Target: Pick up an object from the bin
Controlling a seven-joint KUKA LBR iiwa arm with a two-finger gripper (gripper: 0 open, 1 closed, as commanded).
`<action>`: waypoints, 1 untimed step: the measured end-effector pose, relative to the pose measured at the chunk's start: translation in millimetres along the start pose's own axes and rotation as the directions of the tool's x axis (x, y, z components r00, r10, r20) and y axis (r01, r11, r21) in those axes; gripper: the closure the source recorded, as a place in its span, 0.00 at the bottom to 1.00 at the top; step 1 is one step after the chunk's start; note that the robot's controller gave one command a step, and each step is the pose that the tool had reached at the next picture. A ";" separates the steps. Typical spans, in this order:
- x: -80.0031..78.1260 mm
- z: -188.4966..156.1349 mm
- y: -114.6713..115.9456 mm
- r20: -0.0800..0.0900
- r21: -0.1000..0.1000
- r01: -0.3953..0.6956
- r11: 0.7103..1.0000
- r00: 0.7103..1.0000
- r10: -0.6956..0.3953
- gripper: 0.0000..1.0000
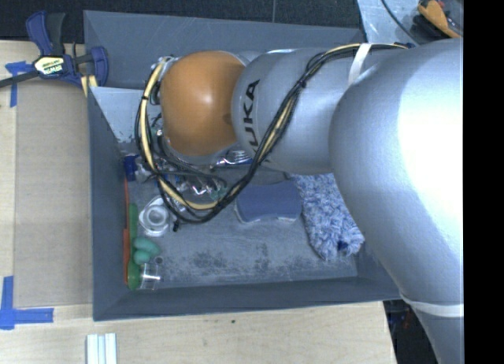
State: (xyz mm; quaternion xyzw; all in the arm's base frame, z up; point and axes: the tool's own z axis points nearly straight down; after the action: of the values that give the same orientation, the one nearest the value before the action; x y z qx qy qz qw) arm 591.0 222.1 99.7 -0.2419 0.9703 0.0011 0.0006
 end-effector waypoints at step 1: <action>-17.8 29.1 -43.3 0.019 0.003 -0.177 0.984 0.984 0.177 0.00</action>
Offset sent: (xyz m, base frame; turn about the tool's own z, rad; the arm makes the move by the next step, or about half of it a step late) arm -0.0039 -0.0010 -0.0297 -0.3552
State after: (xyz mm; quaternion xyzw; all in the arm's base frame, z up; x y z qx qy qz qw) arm 627.1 192.3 70.5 -0.1545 0.9879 0.0012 0.0102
